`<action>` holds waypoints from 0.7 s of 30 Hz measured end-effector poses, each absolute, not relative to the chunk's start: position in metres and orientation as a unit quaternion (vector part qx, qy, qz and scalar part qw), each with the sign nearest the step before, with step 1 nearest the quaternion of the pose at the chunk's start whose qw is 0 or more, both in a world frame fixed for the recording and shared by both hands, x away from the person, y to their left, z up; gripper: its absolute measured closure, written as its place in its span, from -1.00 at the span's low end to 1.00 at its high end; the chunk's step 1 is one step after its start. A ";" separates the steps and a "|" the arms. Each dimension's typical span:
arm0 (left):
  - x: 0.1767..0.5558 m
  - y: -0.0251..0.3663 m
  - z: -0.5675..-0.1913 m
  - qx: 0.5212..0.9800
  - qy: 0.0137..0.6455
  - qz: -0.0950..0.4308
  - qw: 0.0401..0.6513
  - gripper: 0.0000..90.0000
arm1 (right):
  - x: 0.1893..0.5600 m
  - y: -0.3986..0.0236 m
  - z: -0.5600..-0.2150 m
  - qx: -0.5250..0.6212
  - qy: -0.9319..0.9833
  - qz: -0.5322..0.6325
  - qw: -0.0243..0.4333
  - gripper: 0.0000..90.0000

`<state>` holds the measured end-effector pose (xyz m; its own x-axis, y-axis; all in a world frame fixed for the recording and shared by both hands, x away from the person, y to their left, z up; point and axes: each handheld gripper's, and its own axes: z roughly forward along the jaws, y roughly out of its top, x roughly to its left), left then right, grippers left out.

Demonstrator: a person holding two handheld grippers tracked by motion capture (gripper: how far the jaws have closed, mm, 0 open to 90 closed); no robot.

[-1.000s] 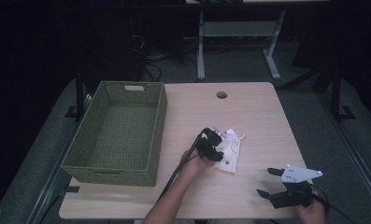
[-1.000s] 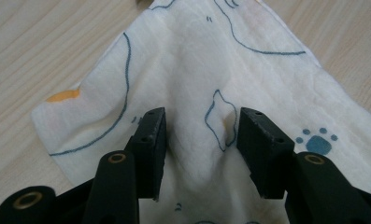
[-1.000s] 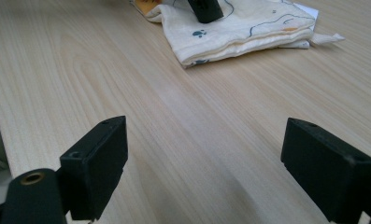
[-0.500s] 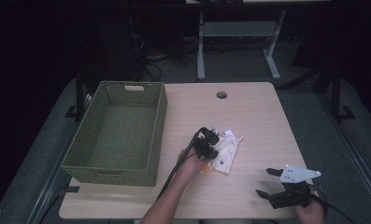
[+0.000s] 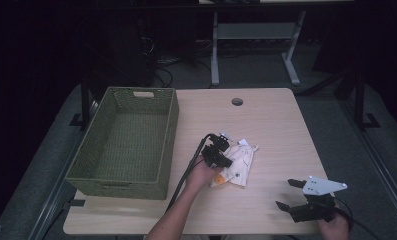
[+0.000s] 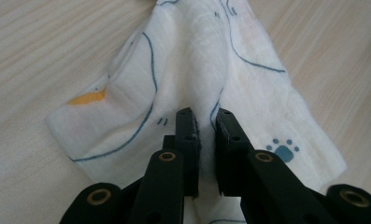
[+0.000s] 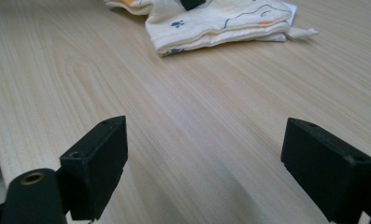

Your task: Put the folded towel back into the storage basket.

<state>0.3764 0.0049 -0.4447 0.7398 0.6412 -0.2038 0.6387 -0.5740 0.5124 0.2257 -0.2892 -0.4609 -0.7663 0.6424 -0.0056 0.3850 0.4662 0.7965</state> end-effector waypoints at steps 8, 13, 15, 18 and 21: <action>0.369 0.012 -0.437 0.882 0.359 -0.007 0.307 0.84 | 0.224 -0.290 -0.461 0.307 0.841 0.419 0.156 -0.69; 0.366 0.019 -0.429 0.872 0.362 -0.021 0.329 0.84 | 0.224 -0.289 -0.460 0.307 0.840 0.419 0.157 -0.69; 0.365 0.021 -0.425 0.870 0.361 -0.020 0.334 0.84 | 0.224 -0.289 -0.461 0.308 0.840 0.418 0.158 -0.69; 0.363 0.024 -0.420 0.870 0.356 -0.024 0.341 0.84 | 0.224 -0.291 -0.460 0.309 0.838 0.419 0.163 -0.69; 0.358 0.028 -0.409 0.862 0.357 -0.019 0.360 0.84 | 0.223 -0.292 -0.459 0.312 0.836 0.421 0.163 -0.69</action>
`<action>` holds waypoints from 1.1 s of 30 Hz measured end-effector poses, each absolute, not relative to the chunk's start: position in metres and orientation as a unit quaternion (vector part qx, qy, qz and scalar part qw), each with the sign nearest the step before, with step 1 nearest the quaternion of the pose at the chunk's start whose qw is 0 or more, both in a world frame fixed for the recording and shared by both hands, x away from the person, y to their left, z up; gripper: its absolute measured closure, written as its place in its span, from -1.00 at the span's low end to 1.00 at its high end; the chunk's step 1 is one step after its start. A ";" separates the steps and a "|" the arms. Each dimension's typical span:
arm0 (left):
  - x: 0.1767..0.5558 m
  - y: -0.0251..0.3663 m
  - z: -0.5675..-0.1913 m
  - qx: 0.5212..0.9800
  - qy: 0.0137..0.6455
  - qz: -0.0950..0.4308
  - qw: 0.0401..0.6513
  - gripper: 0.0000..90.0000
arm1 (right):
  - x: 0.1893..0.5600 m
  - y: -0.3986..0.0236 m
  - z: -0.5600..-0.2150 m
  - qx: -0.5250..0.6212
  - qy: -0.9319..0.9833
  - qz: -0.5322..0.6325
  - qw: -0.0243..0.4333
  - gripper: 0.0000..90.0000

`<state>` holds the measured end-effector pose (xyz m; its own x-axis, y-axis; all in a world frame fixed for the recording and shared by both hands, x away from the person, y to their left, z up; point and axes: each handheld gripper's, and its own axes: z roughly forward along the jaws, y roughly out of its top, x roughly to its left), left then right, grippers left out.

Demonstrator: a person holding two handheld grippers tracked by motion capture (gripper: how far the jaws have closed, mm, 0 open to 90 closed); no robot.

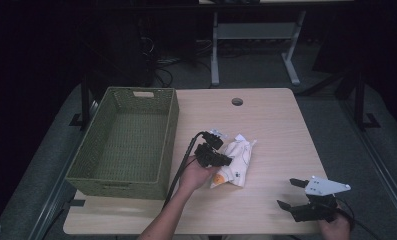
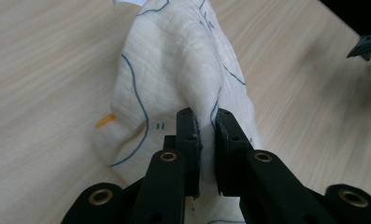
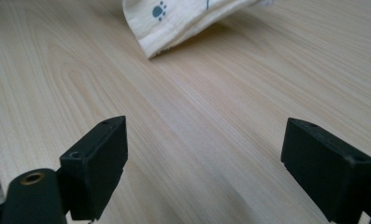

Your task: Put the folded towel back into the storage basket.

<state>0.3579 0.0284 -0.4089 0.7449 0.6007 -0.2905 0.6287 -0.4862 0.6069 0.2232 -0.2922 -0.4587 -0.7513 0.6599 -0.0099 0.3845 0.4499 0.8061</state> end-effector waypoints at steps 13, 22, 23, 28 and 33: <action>0.352 0.049 -0.388 0.841 0.362 -0.053 0.399 0.84 | 0.224 -0.292 -0.460 0.316 0.836 0.419 0.160 -0.69; 0.345 0.063 -0.371 0.827 0.357 -0.071 0.430 0.84 | 0.223 -0.296 -0.461 0.322 0.831 0.424 0.160 -0.69; 0.344 0.066 -0.368 0.825 0.356 -0.071 0.434 0.84 | 0.223 -0.296 -0.460 0.323 0.831 0.424 0.161 -0.69; 0.341 0.081 -0.360 0.819 0.360 -0.076 0.440 0.83 | 0.224 -0.295 -0.462 0.323 0.831 0.425 0.158 -0.69; 0.338 0.096 -0.353 0.809 0.362 -0.082 0.455 0.83 | 0.223 -0.292 -0.460 0.319 0.834 0.420 0.161 -0.69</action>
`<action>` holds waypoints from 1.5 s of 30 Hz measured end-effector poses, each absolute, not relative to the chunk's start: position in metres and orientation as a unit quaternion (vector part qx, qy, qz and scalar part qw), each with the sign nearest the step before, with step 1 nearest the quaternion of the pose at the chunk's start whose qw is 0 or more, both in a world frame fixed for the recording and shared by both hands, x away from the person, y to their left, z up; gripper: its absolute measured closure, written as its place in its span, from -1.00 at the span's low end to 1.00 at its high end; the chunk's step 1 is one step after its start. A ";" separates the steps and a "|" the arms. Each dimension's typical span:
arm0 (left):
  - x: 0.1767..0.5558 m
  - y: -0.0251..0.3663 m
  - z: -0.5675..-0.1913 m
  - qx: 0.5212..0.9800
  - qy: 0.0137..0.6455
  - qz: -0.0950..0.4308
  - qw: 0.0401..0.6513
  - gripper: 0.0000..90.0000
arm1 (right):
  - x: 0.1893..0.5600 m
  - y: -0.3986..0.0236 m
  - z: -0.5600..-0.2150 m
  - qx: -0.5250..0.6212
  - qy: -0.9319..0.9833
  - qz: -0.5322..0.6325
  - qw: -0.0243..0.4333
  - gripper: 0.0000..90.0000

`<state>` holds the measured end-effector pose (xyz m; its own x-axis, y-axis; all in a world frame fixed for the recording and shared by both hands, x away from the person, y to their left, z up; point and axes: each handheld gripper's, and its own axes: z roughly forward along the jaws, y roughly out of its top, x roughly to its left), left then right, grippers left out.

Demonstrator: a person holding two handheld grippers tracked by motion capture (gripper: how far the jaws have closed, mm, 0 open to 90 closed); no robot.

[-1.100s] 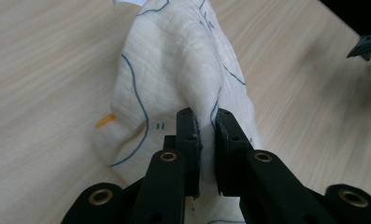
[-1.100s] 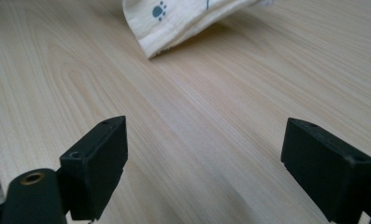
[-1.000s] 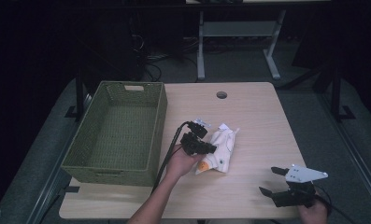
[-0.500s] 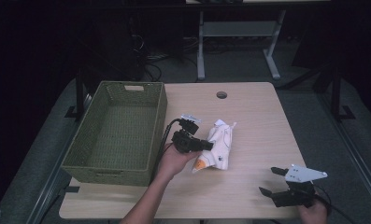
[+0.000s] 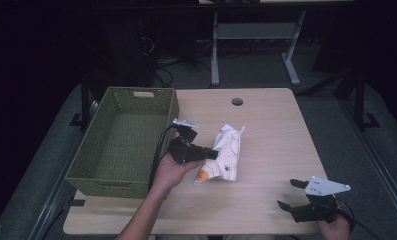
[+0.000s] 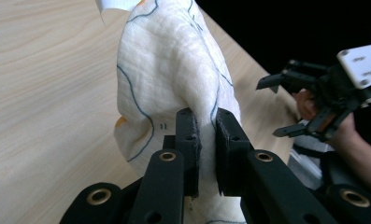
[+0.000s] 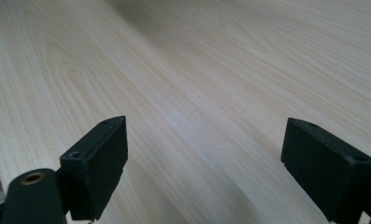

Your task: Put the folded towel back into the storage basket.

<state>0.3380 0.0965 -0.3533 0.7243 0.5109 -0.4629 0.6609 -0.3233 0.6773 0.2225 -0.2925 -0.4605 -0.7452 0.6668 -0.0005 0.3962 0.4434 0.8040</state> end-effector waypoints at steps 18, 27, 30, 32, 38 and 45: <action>0.337 0.137 -0.329 0.788 0.371 -0.104 0.481 0.83 | 0.222 -0.293 -0.461 0.320 0.834 0.421 0.160 -0.69; 0.336 0.152 -0.317 0.779 0.374 -0.108 0.491 0.83 | 0.220 -0.290 -0.460 0.317 0.833 0.425 0.159 -0.69; 0.335 0.158 -0.312 0.777 0.374 -0.107 0.494 0.83 | 0.220 -0.290 -0.459 0.313 0.834 0.423 0.163 -0.69; 0.335 0.160 -0.309 0.776 0.374 -0.107 0.496 0.83 | 0.220 -0.290 -0.459 0.313 0.834 0.424 0.165 -0.69; 0.335 0.171 -0.298 0.772 0.380 -0.101 0.500 0.83 | 0.220 -0.291 -0.459 0.315 0.832 0.426 0.164 -0.69; 0.337 0.184 -0.294 0.767 0.385 -0.101 0.504 0.83 | 0.221 -0.292 -0.460 0.315 0.833 0.424 0.163 -0.69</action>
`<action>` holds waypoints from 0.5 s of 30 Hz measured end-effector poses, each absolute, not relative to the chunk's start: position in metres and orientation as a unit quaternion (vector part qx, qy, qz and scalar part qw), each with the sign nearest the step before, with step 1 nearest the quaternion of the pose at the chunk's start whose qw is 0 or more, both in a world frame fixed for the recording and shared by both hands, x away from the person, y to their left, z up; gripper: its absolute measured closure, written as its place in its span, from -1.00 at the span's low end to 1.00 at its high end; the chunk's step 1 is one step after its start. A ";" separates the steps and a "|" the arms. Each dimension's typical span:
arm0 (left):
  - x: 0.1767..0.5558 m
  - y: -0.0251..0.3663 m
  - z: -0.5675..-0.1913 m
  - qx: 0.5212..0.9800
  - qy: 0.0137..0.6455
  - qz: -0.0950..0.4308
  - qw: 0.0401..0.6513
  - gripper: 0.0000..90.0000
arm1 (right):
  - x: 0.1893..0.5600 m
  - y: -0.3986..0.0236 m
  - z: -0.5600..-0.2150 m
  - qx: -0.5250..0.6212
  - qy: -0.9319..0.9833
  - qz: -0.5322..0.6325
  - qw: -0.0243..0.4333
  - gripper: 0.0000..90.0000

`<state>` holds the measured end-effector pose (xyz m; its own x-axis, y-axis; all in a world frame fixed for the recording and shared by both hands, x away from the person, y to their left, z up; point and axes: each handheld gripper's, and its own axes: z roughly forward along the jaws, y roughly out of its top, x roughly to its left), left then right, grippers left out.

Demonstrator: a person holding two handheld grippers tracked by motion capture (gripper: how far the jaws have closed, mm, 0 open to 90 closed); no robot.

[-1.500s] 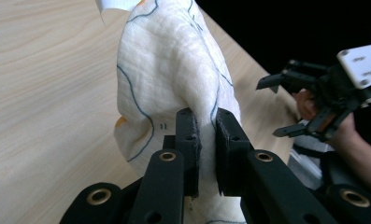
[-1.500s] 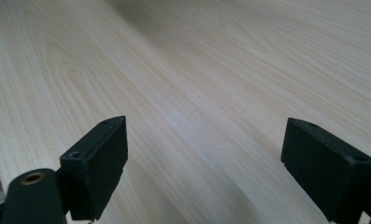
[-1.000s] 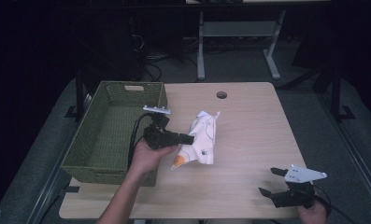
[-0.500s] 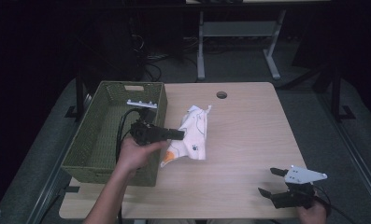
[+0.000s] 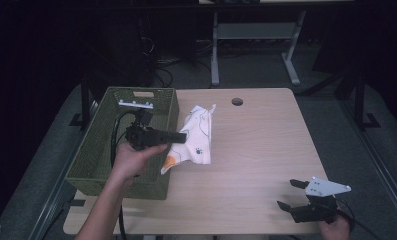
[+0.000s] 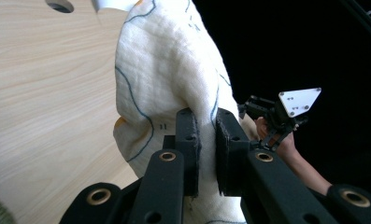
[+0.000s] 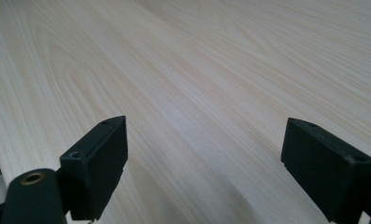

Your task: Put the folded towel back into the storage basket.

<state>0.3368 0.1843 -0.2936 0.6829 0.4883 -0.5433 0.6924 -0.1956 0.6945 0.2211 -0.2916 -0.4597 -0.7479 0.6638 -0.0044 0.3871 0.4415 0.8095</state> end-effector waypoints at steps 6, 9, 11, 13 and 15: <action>0.333 0.195 -0.291 0.761 0.391 -0.094 0.509 0.83 | 0.221 -0.289 -0.459 0.308 0.836 0.425 0.163 -0.69; 0.332 0.201 -0.290 0.758 0.397 -0.091 0.510 0.83 | 0.221 -0.288 -0.460 0.310 0.836 0.424 0.160 -0.69; 0.332 0.206 -0.288 0.758 0.397 -0.088 0.510 0.83 | 0.221 -0.288 -0.460 0.308 0.838 0.422 0.159 -0.69; 0.331 0.210 -0.286 0.756 0.397 -0.086 0.513 0.83 | 0.220 -0.287 -0.459 0.303 0.839 0.423 0.159 -0.69; 0.331 0.214 -0.286 0.757 0.399 -0.083 0.511 0.83 | 0.220 -0.286 -0.458 0.299 0.840 0.423 0.159 -0.69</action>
